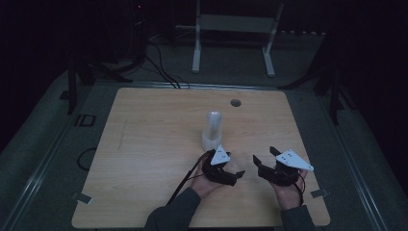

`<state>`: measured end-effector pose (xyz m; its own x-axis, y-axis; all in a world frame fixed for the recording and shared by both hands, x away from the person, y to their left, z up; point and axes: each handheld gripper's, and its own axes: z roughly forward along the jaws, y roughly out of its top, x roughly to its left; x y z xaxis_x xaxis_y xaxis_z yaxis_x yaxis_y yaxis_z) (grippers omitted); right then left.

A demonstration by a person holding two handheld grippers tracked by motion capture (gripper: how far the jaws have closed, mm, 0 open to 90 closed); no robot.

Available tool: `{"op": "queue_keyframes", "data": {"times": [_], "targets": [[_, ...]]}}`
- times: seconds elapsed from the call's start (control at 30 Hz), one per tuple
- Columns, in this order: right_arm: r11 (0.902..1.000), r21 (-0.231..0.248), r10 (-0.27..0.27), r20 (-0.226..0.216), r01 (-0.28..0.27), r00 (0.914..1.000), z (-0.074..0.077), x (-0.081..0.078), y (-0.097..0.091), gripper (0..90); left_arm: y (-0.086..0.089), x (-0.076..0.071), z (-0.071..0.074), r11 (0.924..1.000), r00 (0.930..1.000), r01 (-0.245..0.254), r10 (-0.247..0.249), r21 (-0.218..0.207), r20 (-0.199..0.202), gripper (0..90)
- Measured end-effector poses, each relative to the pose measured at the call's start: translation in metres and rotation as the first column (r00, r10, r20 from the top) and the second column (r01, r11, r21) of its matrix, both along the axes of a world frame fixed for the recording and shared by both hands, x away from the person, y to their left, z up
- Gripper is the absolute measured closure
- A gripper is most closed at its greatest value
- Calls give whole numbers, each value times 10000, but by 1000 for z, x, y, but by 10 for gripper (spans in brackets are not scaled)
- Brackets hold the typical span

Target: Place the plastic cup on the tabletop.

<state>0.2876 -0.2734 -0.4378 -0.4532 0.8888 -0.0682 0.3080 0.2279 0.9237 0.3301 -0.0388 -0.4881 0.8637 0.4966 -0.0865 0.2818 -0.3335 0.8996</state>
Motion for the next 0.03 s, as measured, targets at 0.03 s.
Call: {"op": "queue_keyframes", "data": {"times": [0.03], "targets": [[10000,6,-7,0,7,10000,0,0,0,275,1,-1,0,10000,10000,15,-15,19,-9,147]]}}
